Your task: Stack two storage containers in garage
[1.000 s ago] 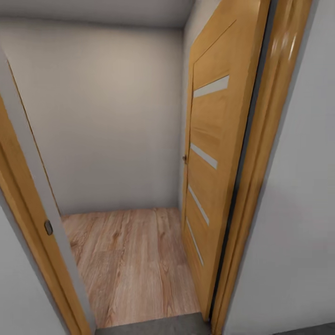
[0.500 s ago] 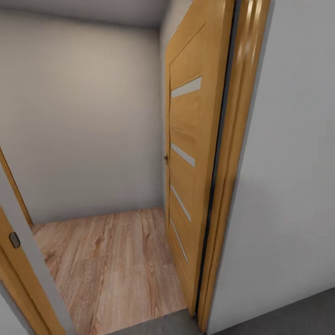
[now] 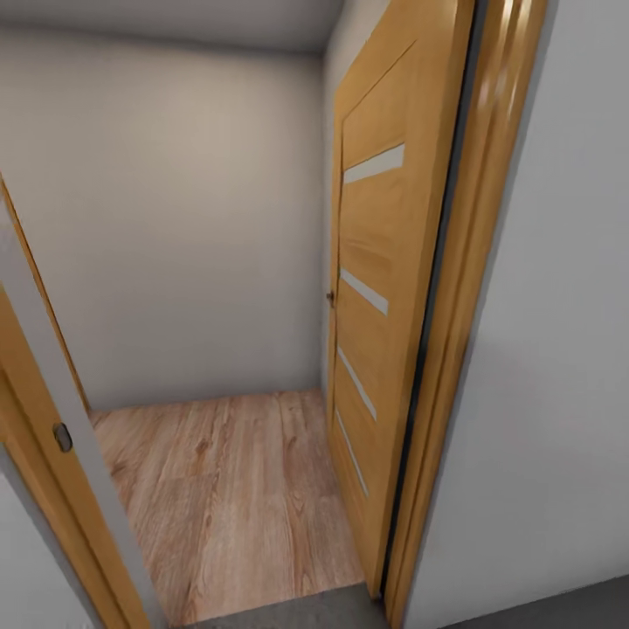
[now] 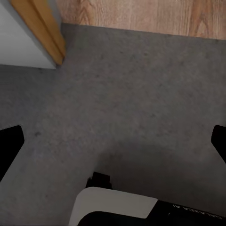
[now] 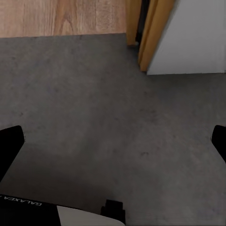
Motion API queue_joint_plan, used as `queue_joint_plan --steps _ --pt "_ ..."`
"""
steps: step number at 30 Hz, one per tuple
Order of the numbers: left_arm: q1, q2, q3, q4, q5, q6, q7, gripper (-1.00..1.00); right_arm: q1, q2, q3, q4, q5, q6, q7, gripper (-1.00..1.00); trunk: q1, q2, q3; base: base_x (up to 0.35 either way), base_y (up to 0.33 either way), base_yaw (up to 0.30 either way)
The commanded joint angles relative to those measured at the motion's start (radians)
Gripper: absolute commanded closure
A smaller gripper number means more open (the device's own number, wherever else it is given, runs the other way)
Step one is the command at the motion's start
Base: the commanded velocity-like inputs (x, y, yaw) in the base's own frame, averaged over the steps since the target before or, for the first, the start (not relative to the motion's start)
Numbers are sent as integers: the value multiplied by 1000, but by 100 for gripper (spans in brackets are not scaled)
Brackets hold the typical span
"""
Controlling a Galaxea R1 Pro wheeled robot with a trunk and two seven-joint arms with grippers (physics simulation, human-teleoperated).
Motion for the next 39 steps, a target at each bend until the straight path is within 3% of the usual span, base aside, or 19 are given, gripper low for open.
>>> queue_joint_plan --steps 1,13,20,30,39 --pt "-2 1 1 3 10 -5 -5 -100 -2 0 5 4 5 -8 0 -100 0 -1 -2 0 0 295" --pt "-2 -1 1 4 13 1 -6 -100 -2 1 5 4 5 -8 0 -100 0 -1 -2 0 0 296" --pt "-2 -15 0 3 11 4 -5 -100 -2 1 5 4 5 -8 0 -100 0 -1 -2 25 0 277" --pt "-2 -9 -33 -2 9 8 0 -100 -2 1 5 4 5 -8 9 -100 0 -1 -2 288 0 37" --pt "-2 -13 -34 -8 12 4 2 -100 -2 0 5 4 5 -9 9 -100 0 -1 -2 149 0 0"
